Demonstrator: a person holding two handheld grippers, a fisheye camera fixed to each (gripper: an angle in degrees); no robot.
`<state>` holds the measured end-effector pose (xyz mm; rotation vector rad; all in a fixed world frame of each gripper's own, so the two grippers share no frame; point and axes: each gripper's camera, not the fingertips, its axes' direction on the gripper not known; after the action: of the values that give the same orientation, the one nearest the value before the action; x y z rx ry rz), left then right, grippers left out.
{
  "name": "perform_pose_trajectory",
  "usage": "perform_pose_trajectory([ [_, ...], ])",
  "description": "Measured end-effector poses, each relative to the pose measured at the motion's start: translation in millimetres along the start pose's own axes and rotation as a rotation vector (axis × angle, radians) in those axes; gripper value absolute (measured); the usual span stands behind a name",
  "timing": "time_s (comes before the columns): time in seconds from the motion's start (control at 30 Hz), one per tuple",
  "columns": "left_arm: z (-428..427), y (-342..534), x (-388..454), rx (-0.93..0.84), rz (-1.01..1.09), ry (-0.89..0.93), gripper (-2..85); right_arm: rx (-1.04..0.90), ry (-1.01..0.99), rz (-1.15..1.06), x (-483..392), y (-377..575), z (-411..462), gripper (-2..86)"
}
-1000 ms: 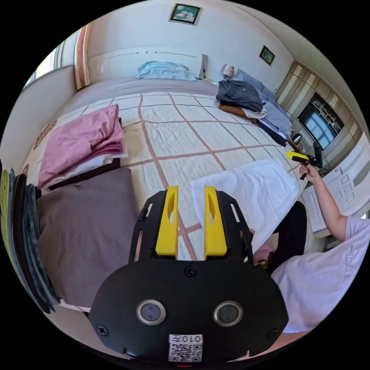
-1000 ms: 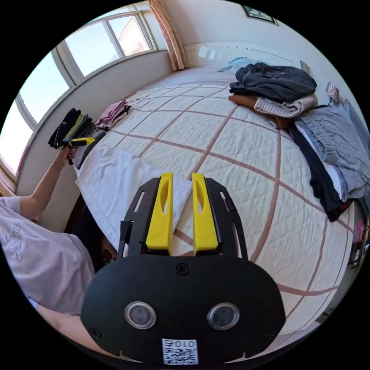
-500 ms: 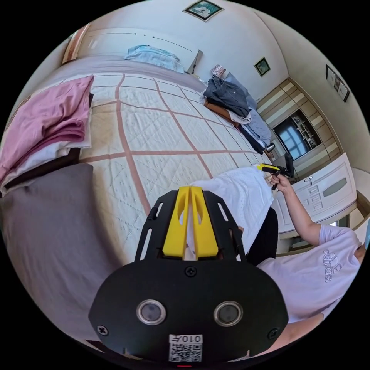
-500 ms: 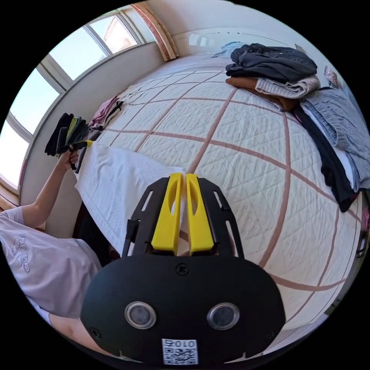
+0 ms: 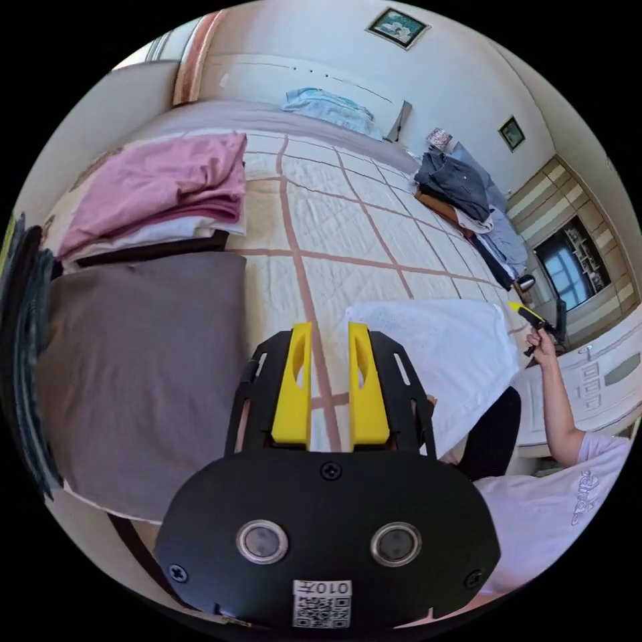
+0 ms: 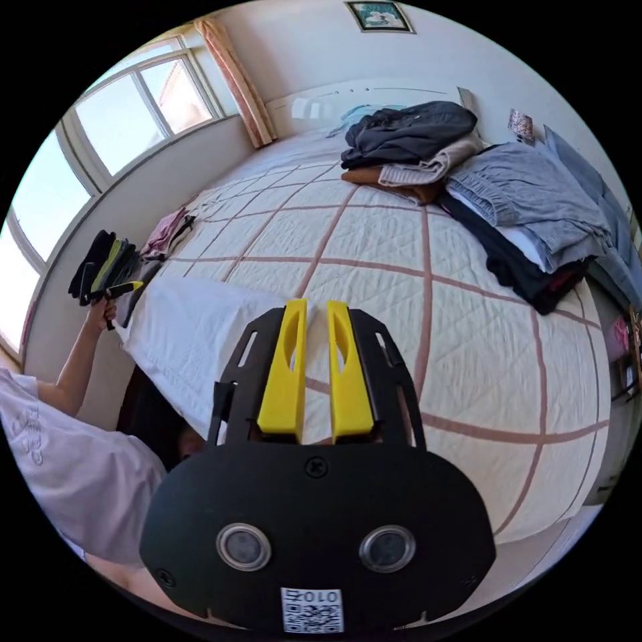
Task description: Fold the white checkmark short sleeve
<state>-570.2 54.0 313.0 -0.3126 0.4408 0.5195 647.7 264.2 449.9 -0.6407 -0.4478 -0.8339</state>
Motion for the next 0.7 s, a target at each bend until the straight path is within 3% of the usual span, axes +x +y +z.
perform_pose_trajectory([
  [0.07, -18.1, 15.4, 38.1, 0.008, 0.102, 0.047, 5.4, -0.015, -0.088, -0.096, -36.4, 22.1, -9.2, 6.0],
  [0.13, -12.5, 30.3, 96.6, -0.094, 0.251, 0.104, 5.6, -0.057, -0.099, -0.158, -65.3, 36.2, -2.9, 6.4],
  [0.23, 1.8, 45.6, 149.0, -0.163, 0.352, 0.033, 5.8, -0.127, -0.088, -0.184, -90.0, 52.3, 18.9, 6.5],
  [0.33, 6.7, 44.4, 149.9, -0.164, 0.277, 0.049, 5.9, -0.227, -0.017, -0.174, -84.4, 59.2, 44.4, 6.8],
  [0.43, -13.5, 37.6, 155.1, -0.158, 0.225, 0.106, 6.1, -0.135, -0.081, -0.148, -84.5, 59.6, 10.2, 7.2],
  [0.53, -48.4, 39.1, 206.0, -0.102, 0.327, -0.028, 6.7, -0.056, -0.015, -0.272, -102.5, 80.6, -24.8, 8.3],
  [0.7, -55.0, 26.8, 333.1, -0.052, 0.638, 0.018, 8.4, -0.135, 0.204, -0.580, -148.6, 124.8, -16.4, 10.7],
])
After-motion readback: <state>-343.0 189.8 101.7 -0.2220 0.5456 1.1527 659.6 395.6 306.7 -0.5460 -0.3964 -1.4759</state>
